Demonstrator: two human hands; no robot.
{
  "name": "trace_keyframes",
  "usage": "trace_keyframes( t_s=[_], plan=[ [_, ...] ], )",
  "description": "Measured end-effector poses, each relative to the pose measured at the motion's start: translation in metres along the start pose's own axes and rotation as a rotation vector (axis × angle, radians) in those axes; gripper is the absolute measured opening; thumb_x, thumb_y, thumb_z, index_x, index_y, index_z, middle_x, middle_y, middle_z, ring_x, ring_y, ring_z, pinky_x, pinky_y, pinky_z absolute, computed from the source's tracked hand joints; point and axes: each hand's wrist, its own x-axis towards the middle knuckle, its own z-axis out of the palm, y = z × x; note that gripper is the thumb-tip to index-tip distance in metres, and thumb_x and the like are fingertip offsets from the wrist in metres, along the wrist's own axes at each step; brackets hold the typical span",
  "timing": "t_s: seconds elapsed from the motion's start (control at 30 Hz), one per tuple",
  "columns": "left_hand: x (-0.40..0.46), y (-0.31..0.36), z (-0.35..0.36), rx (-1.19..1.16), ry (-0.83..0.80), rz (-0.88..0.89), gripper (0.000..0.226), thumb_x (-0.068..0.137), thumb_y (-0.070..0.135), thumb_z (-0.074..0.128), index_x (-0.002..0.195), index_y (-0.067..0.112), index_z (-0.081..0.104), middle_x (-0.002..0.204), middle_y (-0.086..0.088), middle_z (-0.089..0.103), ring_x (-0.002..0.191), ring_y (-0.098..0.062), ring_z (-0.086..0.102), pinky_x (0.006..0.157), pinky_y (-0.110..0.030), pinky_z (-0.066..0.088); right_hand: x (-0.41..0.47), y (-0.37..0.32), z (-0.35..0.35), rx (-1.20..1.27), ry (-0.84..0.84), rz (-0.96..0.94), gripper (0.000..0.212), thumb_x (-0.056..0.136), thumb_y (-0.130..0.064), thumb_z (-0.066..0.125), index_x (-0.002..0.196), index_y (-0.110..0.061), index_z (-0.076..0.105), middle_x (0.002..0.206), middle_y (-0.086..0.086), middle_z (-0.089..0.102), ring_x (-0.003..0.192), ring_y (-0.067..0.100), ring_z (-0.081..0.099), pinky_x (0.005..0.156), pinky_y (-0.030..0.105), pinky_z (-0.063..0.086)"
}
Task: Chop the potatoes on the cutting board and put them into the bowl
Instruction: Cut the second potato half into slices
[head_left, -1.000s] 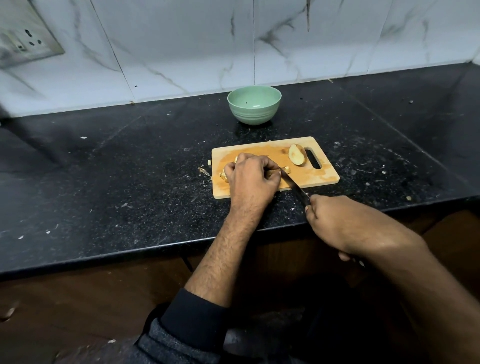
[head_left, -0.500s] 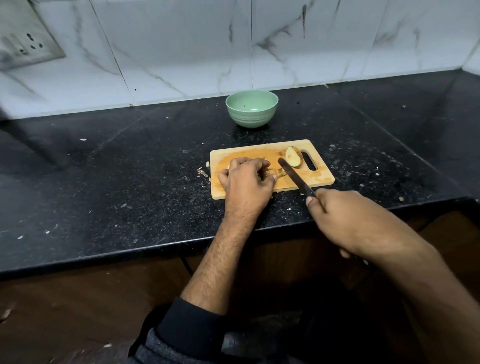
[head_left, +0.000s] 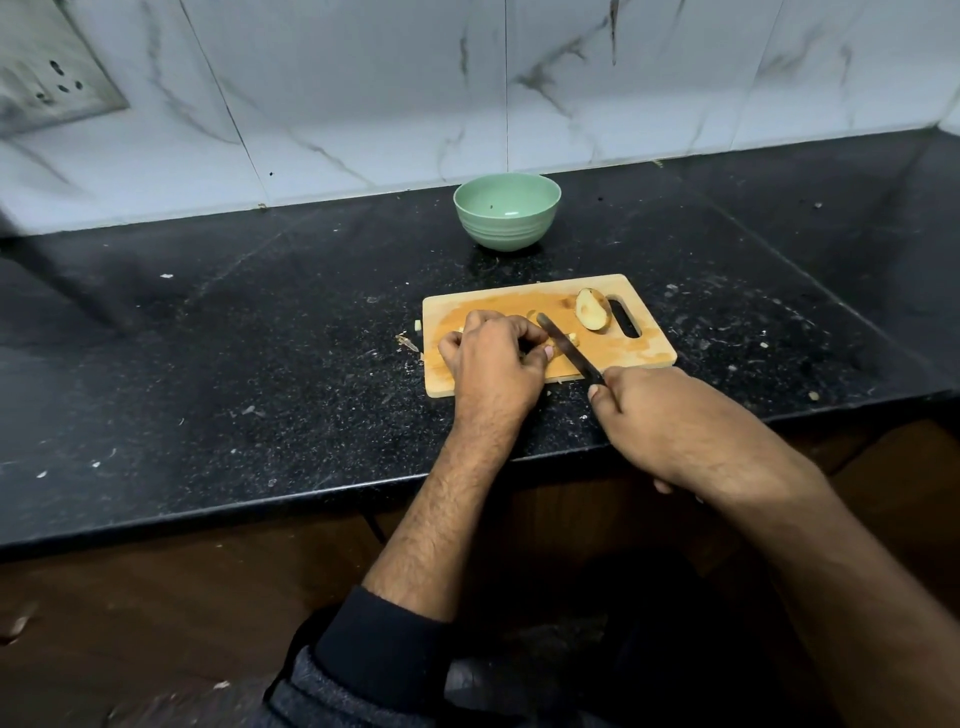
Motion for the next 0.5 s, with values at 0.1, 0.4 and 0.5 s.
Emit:
trace_keyframes(
  t_s=[0.1,0.4,0.5],
  plan=[
    [0.001,0.0,-0.001,0.003,-0.005,-0.003,0.015,0.084,0.035,0.079,0.098,0.032,0.075,0.107,0.015,0.066,0.115,-0.006,0.044,0.097,-0.033,0.021,0.011,-0.006,-0.001,-0.006,-0.067,0.017,0.031,0.107,-0.043,0.031,0.099,-0.022,0.053,0.075,0.002,0.065,0.041,0.013,0.062,0.054,0.029,0.053],
    [-0.001,0.001,-0.001,-0.006,0.012,-0.009,0.012,0.086,0.033,0.077,0.097,0.031,0.076,0.101,0.017,0.06,0.112,-0.007,0.043,0.101,-0.036,0.023,0.001,-0.002,-0.003,0.038,-0.2,0.059,0.023,0.107,-0.032,0.039,0.115,-0.016,0.054,0.089,0.007,0.062,0.038,0.015,0.062,0.041,0.024,0.047],
    [-0.002,0.0,0.0,-0.009,0.019,-0.006,0.011,0.085,0.034,0.077,0.095,0.031,0.075,0.098,0.018,0.061,0.11,-0.006,0.043,0.104,-0.039,0.024,-0.015,0.003,-0.003,0.045,-0.207,0.063,0.02,0.107,-0.033,0.038,0.107,-0.02,0.054,0.086,0.006,0.063,0.04,0.015,0.062,0.041,0.025,0.05]
  ],
)
